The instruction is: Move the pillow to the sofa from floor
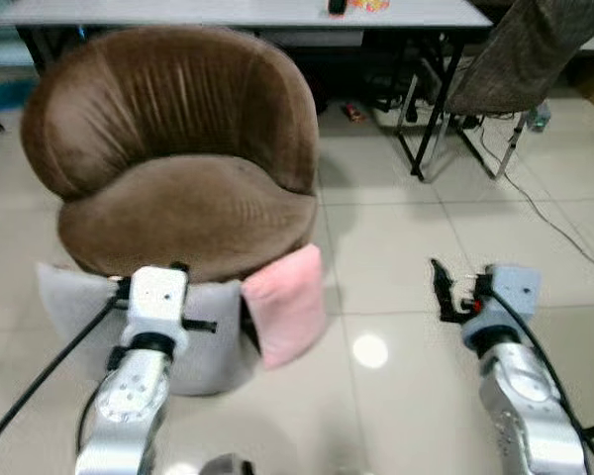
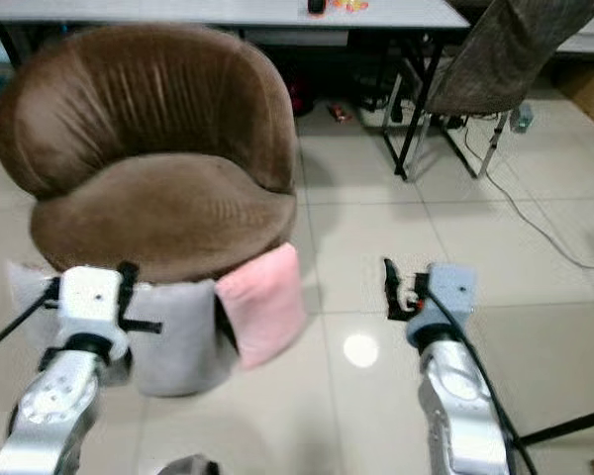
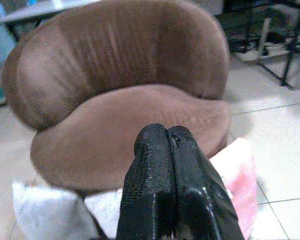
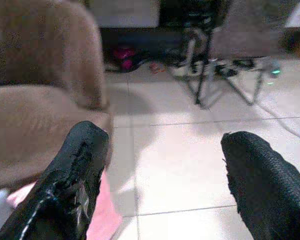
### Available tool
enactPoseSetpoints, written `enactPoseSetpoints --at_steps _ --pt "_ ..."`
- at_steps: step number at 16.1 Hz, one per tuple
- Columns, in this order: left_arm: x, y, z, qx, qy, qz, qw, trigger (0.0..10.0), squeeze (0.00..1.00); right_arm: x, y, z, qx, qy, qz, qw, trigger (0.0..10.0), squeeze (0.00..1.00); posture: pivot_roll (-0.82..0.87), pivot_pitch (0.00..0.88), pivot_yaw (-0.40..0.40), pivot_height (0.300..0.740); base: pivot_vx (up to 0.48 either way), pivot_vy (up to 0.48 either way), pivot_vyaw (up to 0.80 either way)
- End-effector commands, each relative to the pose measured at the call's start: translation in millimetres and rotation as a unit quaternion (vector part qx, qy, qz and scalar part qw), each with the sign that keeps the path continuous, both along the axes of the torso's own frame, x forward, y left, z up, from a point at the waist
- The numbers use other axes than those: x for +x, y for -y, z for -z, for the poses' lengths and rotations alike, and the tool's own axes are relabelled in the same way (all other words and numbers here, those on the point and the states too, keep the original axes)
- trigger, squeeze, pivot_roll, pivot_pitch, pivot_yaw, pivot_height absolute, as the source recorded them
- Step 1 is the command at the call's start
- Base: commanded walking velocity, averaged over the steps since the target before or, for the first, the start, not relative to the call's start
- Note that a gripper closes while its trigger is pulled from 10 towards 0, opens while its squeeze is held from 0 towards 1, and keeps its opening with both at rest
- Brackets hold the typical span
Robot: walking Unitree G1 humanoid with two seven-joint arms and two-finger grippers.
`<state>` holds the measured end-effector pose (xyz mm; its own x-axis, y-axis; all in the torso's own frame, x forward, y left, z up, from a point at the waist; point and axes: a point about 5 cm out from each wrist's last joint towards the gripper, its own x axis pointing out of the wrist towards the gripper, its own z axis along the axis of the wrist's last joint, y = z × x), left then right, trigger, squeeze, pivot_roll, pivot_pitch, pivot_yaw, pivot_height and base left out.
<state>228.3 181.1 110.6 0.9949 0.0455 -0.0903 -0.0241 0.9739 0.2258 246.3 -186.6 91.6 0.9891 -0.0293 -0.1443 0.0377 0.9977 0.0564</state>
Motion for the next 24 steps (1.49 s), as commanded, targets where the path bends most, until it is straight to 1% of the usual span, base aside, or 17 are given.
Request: enactPoseSetpoints --at_steps 1,3,4,5,7,10,11,12,13,14,15,16,17,19,21,22,24 --pt "-3.0 -6.8 3 -0.006 -0.006 -0.019 1.000 10.0 0.00 0.2 -7.6 2 0.014 -0.006 -0.017 1.000 10.0 0.00 -0.04 0.101 -0.037 0.740 0.000 0.000 0.00" --pt "-3.8 -10.2 5 -0.006 -0.001 -0.030 1.000 10.0 0.00 0.7 -6.3 2 -0.052 -0.002 -0.016 0.999 10.0 0.00 -0.03 0.097 -0.033 0.740 0.000 0.000 0.00" --pt "-1.7 -8.9 1 -0.004 0.004 -0.029 1.000 10.0 0.00 4.3 -5.7 -4 -0.119 0.018 -0.019 0.993 10.0 0.00 -0.03 0.097 -0.032 0.740 0.000 0.000 0.00" --pt "0.6 -7.0 -3 -0.015 0.010 -0.019 1.000 10.0 0.00 7.3 -3.0 -9 -0.131 0.030 -0.009 0.991 10.0 0.00 -0.02 0.098 -0.028 0.740 0.000 0.000 0.00" --pt "1.5 -5.2 -6 -0.030 0.014 -0.003 0.999 10.0 0.00 7.5 -6.6 -11 -0.110 0.030 -0.025 0.993 10.0 0.00 -0.01 0.111 -0.035 0.740 0.137 0.000 0.22" --pt "-3.6 -10.8 -9 -0.026 0.015 -0.006 1.000 10.0 0.00 7.3 -14.4 -7 -0.074 0.024 -0.028 0.997 10.0 0.00 0.02 0.109 -0.038 0.740 0.319 0.000 0.80" --pt "-4.7 -12.0 -8 -0.023 0.011 -0.009 1.000 10.0 0.00 9.0 -14.9 -4 -0.060 0.019 -0.020 0.998 10.0 0.00 0.02 0.109 -0.036 0.740 0.341 0.000 0.80" --pt "-3.9 -13.0 -8 -0.018 0.010 -0.006 1.000 10.0 0.00 12.3 -11.6 2 -0.056 -0.014 0.009 0.998 10.0 0.00 0.02 0.108 -0.031 0.740 0.337 0.000 0.00" --pt "-2.5 -12.9 -8 -0.014 0.009 -0.004 1.000 10.0 0.00 14.8 -5.5 6 -0.082 -0.039 0.037 0.995 10.0 0.00 0.02 0.104 -0.027 0.740 0.337 0.000 0.00" --pt "-1.0 -13.3 -10 -0.015 0.011 -0.003 1.000 10.0 0.00 16.6 -3.0 3 -0.098 -0.013 0.053 0.994 10.0 0.00 0.03 0.098 -0.018 0.740 0.337 0.000 0.00" --pt "0.6 -13.7 -11 -0.014 0.013 -0.003 1.000 10.0 0.00 17.0 -3.8 2 -0.057 -0.005 0.045 0.997 10.0 0.00 0.04 0.096 -0.013 0.740 0.334 0.000 0.00" --pt "2.2 -16.9 -9 -0.008 0.012 -0.005 1.000 10.0 0.00 17.7 -5.3 -1 -0.038 0.000 0.021 0.999 10.0 0.00 0.04 0.103 -0.010 0.740 0.334 0.000 0.00" --pt "2.0 -18.3 -11 -0.012 0.015 -0.005 1.000 10.0 0.00 19.4 -2.3 -7 -0.043 0.026 0.036 0.998 10.0 0.00 0.03 0.096 -0.010 0.740 0.334 0.000 0.00" --pt "0.7 -19.9 -8 -0.006 0.013 -0.009 1.000 10.0 0.00 19.5 -3.2 -7 0.005 0.017 0.018 1.000 10.0 0.00 0.03 0.094 -0.014 0.740 0.332 0.000 0.00" --pt "-1.3 -18.8 -4 -0.009 0.009 -0.010 1.000 10.0 0.00 16.4 -0.7 -3 -0.014 0.007 0.027 1.000 10.0 0.00 0.02 0.088 -0.017 0.740 0.304 0.000 0.00" --pt "-0.6 -15.9 -3 -0.008 0.008 -0.006 1.000 10.0 0.00 13.1 -2.2 -4 0.010 0.010 0.015 1.000 10.0 0.00 0.01 0.084 -0.020 0.740 0.307 0.000 0.00" --pt "2.0 -12.5 -4 -0.009 0.012 -0.003 1.000 10.0 0.00 13.6 -2.6 -3 0.006 0.008 0.010 1.000 10.0 0.00 0.01 0.081 -0.027 0.740 0.302 0.000 0.00"
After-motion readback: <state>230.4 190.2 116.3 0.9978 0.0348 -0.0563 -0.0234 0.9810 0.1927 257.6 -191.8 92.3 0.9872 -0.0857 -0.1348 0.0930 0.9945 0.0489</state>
